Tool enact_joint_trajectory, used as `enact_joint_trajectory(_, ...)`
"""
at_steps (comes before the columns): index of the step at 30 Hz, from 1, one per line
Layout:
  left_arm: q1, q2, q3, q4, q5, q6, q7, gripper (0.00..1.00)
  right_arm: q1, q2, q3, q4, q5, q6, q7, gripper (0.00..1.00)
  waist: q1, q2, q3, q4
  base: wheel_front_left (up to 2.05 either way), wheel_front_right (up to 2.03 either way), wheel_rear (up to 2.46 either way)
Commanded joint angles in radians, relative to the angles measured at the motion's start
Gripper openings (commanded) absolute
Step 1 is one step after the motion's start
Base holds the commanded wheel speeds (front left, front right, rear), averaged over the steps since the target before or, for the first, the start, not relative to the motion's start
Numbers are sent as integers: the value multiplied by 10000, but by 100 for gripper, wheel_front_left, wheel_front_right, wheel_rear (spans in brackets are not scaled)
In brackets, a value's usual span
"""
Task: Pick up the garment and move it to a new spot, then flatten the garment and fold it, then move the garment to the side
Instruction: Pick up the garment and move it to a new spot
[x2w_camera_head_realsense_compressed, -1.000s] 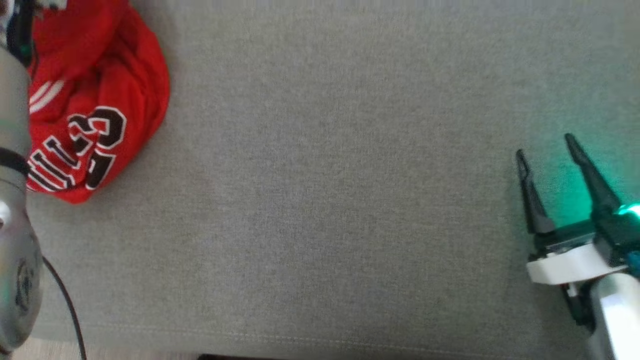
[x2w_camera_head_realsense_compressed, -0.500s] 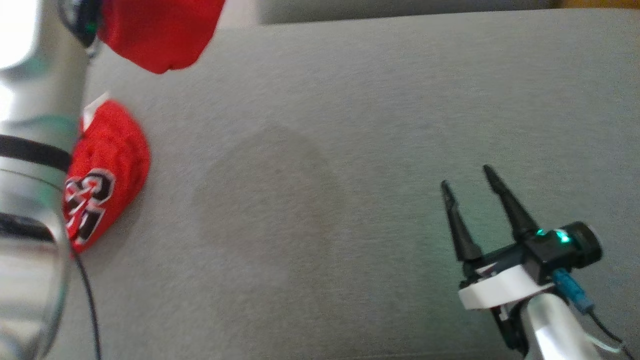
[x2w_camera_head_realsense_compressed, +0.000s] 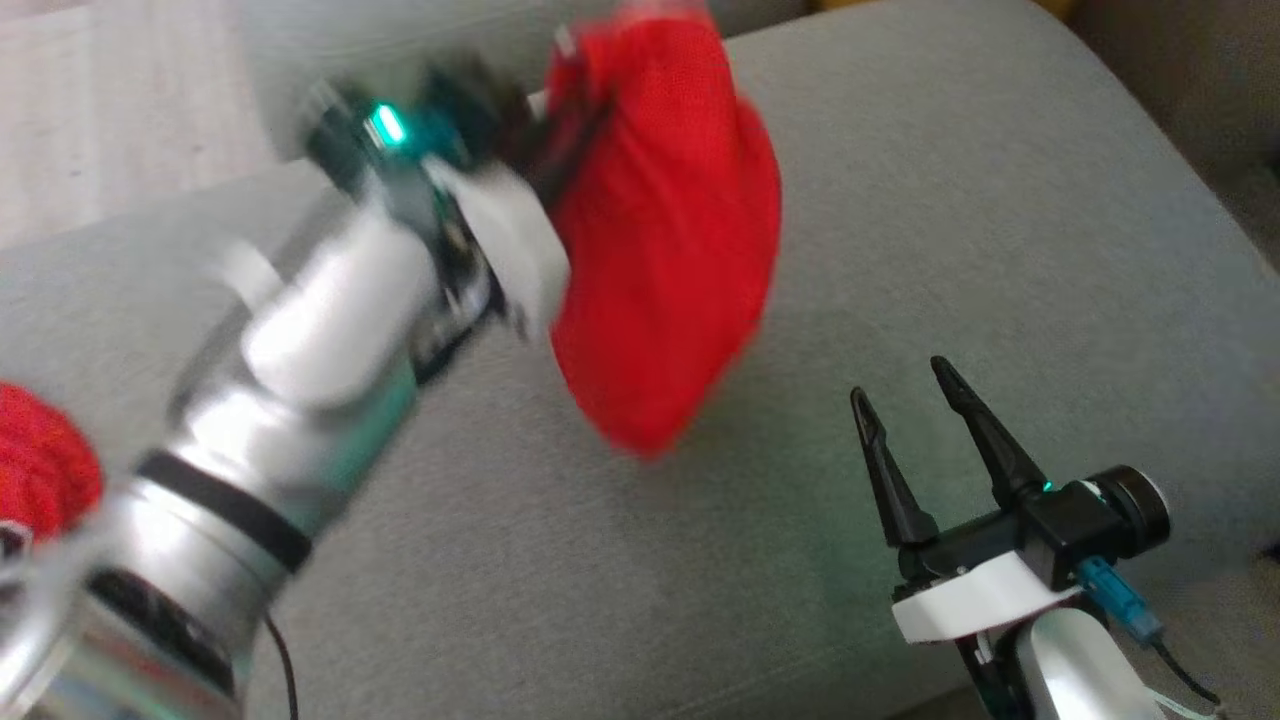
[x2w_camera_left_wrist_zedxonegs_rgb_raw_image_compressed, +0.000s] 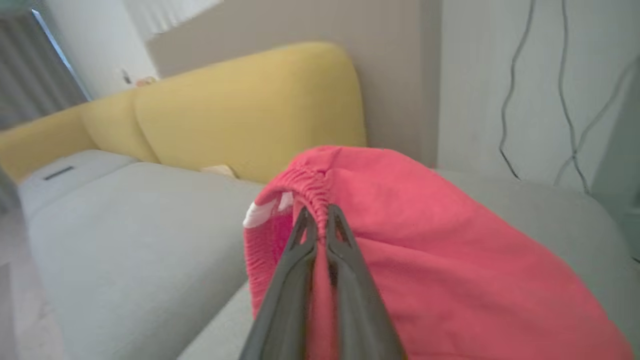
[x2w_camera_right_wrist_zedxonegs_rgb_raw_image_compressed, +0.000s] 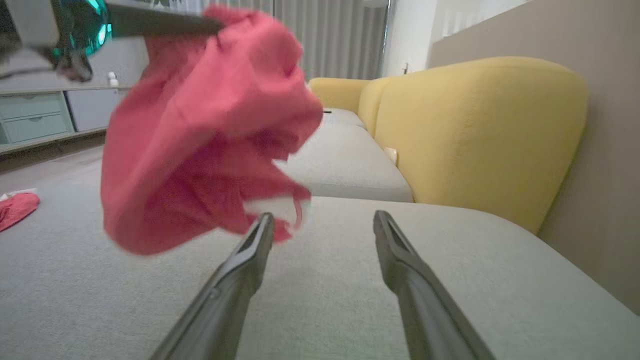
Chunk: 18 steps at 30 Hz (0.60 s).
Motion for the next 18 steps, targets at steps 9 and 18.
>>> enact_joint_trajectory(9, 2152, -819, -965, 524, 373, 20, -626, 0, -455, 119, -28, -448, 34, 67, -24, 100, 0, -1, 879, -673, 0, 0, 0)
enact_joint_trajectory(18, 4696, -1351, 275, -1000, 1073, 1010, -643, 100, 59, 138, -36, -144, 4, 67, -24, 100, 0, -1, -232, 232, 0, 0, 0)
